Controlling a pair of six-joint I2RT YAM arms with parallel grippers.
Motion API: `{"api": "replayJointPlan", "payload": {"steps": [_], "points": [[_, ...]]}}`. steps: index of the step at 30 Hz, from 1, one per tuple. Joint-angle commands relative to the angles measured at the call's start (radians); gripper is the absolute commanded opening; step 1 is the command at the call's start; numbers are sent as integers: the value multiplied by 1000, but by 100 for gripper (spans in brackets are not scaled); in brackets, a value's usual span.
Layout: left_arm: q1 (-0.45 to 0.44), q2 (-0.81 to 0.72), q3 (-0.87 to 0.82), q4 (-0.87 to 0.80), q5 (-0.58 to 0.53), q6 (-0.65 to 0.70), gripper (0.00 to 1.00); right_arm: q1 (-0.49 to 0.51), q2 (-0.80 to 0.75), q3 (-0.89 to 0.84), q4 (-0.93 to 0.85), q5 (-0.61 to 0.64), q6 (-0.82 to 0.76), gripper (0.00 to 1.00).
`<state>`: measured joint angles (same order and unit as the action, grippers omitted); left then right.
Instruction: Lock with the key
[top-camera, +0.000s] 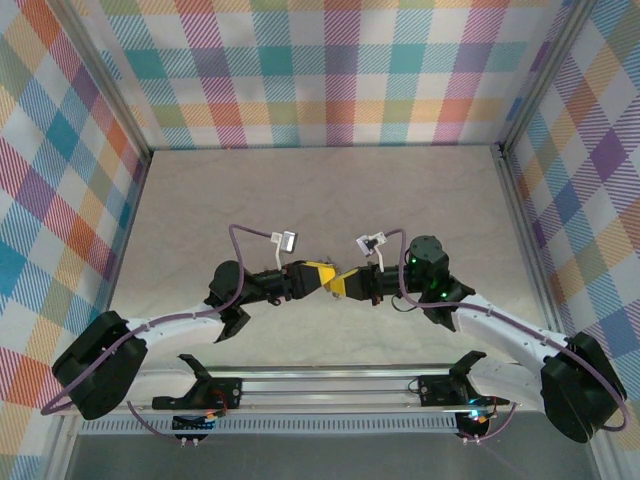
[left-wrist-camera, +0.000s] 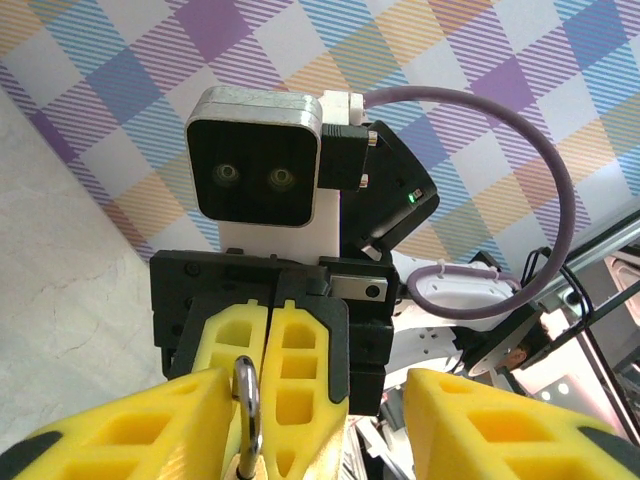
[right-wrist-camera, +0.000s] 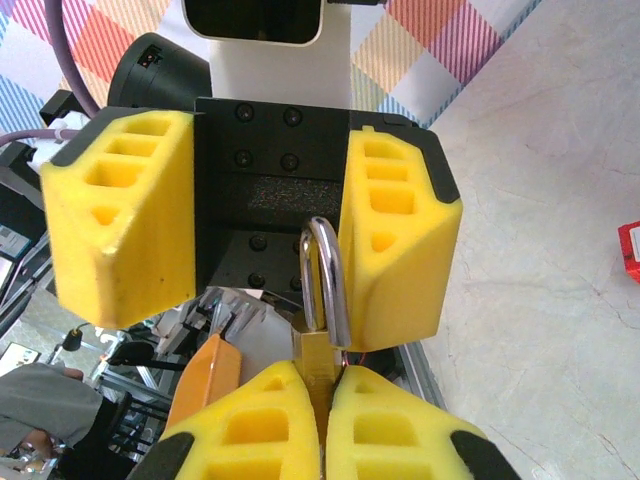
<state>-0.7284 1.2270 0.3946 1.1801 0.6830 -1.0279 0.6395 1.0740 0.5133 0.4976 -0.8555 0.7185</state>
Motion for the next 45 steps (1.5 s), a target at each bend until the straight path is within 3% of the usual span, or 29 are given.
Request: {"api": "replayJointPlan", "payload": {"steps": [1, 7, 12, 19, 25, 30, 36, 41, 45], "points": [[16, -42, -2, 70, 60, 6, 45, -18, -12, 47, -79, 19, -40, 0], [33, -64, 26, 1, 99, 26, 33, -18, -8, 91, -246, 30, -120, 0], [44, -125, 53, -155, 103, 95, 30, -19, 10, 127, -379, 42, -181, 0], [49, -269, 117, -564, 17, 274, 50, -17, -8, 164, -513, 78, -271, 0], [49, -295, 245, -1039, -153, 420, 50, -11, -13, 183, -565, 76, -311, 0], [49, -250, 357, -1298, -244, 499, 55, 26, -14, 204, -621, 108, -364, 0], [47, -162, 458, -1435, -197, 525, 56, 61, -19, 219, -652, 145, -395, 0], [41, -119, 548, -1641, -243, 609, 54, 80, -14, 229, -679, 188, -416, 0], [34, -111, 579, -1697, -247, 621, 54, 91, -8, 240, -699, 216, -434, 0]]}}
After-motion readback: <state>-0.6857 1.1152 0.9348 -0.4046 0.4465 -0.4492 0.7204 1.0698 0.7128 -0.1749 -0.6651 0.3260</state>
